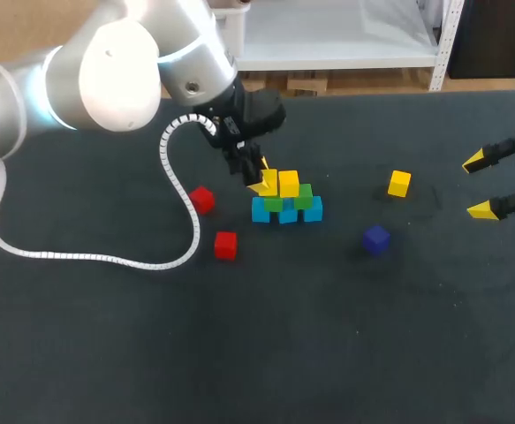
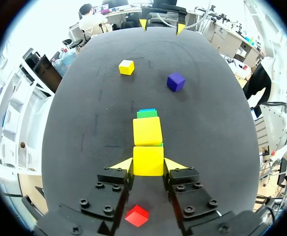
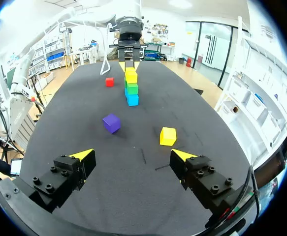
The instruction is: Place the blue cubes, place green cubes on the blue cubes, place the yellow cubes on the green cubes, then place the red cubes on the yellow cubes, and place purple cube on the red cubes.
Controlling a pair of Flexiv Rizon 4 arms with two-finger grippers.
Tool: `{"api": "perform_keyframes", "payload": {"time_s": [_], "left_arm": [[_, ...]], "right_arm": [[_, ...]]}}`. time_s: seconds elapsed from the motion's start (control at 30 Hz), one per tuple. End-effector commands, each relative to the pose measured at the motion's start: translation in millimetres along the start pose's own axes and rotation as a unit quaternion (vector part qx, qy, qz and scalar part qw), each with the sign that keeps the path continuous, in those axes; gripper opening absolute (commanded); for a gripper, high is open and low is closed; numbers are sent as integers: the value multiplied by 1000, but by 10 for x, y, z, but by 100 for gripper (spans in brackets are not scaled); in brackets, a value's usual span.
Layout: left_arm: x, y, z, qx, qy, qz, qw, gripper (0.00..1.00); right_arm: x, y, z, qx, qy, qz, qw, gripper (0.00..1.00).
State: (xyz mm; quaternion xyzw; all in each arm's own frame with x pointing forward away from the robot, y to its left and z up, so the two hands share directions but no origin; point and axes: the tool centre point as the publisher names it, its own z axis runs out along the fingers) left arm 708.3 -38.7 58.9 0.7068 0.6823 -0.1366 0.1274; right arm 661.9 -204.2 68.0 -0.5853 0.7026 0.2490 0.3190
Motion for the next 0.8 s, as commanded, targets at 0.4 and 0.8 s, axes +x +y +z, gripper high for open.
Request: {"api": "perform_keyframes", "payload": {"time_s": [0.4,0.8], "left_arm": [[4,47,3,5,0,0,1000,0],[9,45,26,9,-4,1,1000,0]], "right_arm": [[1,0,1,0,-1,0,1000,100],[1,0,1,0,-1,0,1000,100]]}}
